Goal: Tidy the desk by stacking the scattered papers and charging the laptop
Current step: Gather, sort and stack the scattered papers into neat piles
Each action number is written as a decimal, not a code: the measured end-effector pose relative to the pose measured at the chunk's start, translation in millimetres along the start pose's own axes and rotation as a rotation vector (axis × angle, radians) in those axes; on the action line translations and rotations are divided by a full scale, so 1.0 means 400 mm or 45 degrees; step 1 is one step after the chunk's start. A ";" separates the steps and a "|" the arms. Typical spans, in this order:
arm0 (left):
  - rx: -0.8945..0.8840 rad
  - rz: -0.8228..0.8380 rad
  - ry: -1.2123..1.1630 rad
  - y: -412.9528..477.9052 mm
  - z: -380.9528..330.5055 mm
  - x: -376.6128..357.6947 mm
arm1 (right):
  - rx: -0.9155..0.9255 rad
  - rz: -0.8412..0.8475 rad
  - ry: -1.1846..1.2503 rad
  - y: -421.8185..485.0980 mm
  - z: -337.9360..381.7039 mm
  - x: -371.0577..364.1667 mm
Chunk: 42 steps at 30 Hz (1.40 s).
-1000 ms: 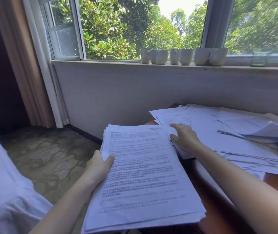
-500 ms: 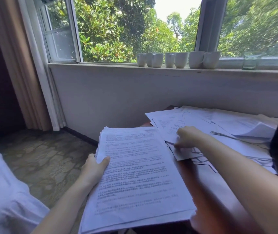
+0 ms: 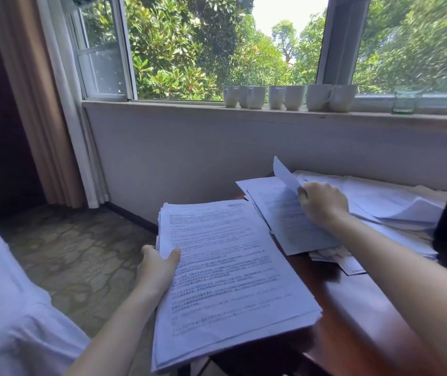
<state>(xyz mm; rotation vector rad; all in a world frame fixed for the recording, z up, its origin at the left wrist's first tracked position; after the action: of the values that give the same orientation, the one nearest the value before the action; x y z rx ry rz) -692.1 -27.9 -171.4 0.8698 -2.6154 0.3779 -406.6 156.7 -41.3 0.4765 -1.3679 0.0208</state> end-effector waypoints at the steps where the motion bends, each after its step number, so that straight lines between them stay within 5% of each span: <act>1: 0.011 0.000 -0.026 0.000 0.002 -0.002 | 0.058 -0.046 -0.032 -0.015 0.018 0.022; 9: 0.072 0.023 -0.103 -0.021 -0.010 -0.005 | 0.427 0.342 0.010 -0.148 0.247 0.030; 20: 0.118 0.302 -0.402 0.054 0.036 0.013 | 0.630 0.910 0.219 -0.269 0.461 -0.070; 26: -0.076 0.341 -0.083 0.020 0.012 0.012 | 0.315 0.554 0.234 -0.048 0.285 -0.094; 34: -0.129 0.392 -0.058 0.061 0.049 0.010 | -0.121 0.718 0.525 0.057 0.037 -0.181; 42: -0.050 0.269 -0.109 0.001 0.004 -0.005 | -0.086 0.657 0.844 0.053 -0.017 -0.103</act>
<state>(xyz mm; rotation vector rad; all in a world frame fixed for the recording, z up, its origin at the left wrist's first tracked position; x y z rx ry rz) -691.2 -27.2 -173.9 0.6111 -2.7935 0.3499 -415.2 189.0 -74.2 0.0303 -0.7992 0.5107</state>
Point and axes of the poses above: each hand's wrist, its own y-axis towards the middle knuckle, its own x-axis out of the back of the hand, z = x × y, the point moved 6 cm from there along y, towards the middle knuckle, and after that the axes turned 9 degrees about z, right-handed, at the moved point
